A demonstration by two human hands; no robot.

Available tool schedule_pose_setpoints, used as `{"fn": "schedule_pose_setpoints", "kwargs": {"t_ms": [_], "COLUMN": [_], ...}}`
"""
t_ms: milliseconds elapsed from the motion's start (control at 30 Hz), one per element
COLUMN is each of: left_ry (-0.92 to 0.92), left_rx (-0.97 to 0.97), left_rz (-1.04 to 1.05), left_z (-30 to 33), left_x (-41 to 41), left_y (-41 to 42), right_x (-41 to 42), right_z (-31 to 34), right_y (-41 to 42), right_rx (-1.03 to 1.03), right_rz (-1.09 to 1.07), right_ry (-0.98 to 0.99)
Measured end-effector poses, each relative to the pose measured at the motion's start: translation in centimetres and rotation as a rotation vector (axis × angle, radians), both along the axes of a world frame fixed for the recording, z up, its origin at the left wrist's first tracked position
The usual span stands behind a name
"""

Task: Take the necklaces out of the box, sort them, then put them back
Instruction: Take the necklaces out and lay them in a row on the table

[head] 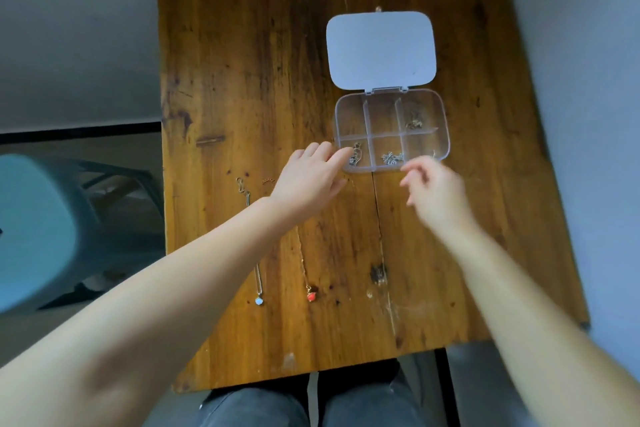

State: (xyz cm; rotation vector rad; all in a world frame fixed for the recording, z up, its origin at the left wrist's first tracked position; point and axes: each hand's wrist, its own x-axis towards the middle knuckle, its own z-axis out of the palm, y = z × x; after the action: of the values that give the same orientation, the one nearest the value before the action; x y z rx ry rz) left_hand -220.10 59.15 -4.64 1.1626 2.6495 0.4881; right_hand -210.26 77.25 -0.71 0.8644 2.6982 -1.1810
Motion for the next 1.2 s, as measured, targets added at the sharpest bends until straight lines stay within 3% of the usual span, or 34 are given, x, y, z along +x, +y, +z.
{"fn": "schedule_pose_setpoints", "kwargs": {"t_ms": [133,233,333,433,600,700,800,900,1033,1100,1200], "left_ry": [-0.108,-0.093,-0.063,-0.058,-0.072,-0.072,-0.057,-0.131,-0.578,-0.769,-0.912], "left_rx": [-0.011,0.027,0.023,0.005,0.013,-0.002,-0.019,0.141,0.498,0.51,0.462], "left_rz": [0.142,0.219,0.244,0.276,0.323,0.328,0.362,0.37,0.211,0.157,0.17], "left_z": [0.0,0.0,0.0,0.0,0.0,0.3,1.0,2.9,7.5,9.1,9.2], "left_x": [0.4,0.5,0.7,0.9,1.4,1.4,1.5,1.6,1.1,1.0,0.6], "left_y": [2.0,2.5,2.6,2.6,3.0,3.1,3.5,5.3,9.3,9.9,8.0], "right_x": [-6.8,-10.4,-12.1,-12.9,-13.6,-13.2,-12.5,-11.3,-8.2,-6.9,-5.1], "right_z": [0.0,-1.1,-2.0,-2.0,-1.4,-0.8,1.2,4.9,9.4,10.5,10.7], "right_y": [7.2,8.8,8.9,8.7,8.3,8.4,9.0,9.5,9.0,8.7,8.7], "right_rx": [0.32,0.562,0.748,0.792,0.689,0.662,0.449,-0.051,-0.563,-0.695,-0.78], "right_rz": [0.252,0.593,0.818,0.845,0.833,0.806,0.677,0.534,0.475,0.451,0.354], "right_ry": [-0.079,-0.288,-0.359,-0.427,-0.531,-0.472,-0.325,-0.268,-0.195,-0.141,-0.078]}}
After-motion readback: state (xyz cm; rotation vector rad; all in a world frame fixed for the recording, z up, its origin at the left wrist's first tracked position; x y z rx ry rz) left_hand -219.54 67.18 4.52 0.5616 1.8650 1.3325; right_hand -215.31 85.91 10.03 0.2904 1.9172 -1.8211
